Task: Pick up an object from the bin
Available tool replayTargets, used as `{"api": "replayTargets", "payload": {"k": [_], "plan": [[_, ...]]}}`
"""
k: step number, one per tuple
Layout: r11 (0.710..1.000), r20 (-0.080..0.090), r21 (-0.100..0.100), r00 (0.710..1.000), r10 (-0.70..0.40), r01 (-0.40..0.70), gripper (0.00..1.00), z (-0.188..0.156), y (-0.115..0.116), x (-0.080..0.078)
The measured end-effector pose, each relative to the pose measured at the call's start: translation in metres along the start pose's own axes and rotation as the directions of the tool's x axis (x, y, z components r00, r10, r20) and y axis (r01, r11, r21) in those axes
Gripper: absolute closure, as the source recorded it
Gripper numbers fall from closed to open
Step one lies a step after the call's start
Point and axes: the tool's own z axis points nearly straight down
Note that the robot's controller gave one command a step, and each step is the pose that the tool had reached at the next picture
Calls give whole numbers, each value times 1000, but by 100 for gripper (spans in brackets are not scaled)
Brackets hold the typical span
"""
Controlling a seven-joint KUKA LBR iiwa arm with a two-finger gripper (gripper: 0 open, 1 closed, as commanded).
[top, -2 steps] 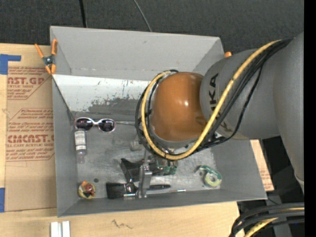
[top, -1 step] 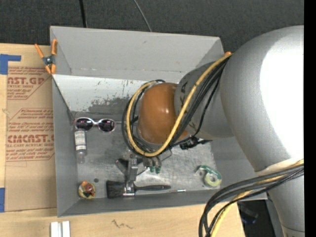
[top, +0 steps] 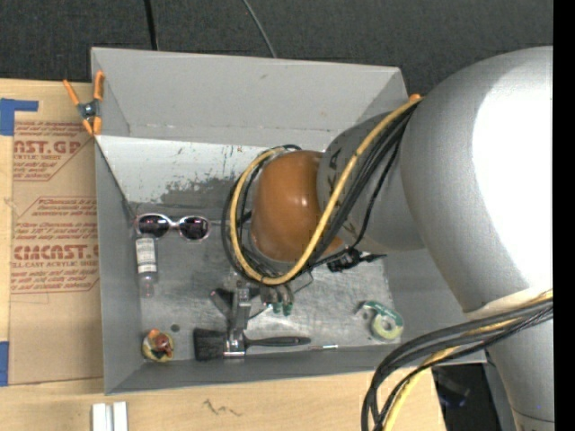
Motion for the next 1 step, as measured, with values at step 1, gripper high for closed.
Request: {"api": "replayTargets", "payload": {"k": [1], "plan": [[1000,-12,3,1000,20,-20,100,-130,17,13]]}}
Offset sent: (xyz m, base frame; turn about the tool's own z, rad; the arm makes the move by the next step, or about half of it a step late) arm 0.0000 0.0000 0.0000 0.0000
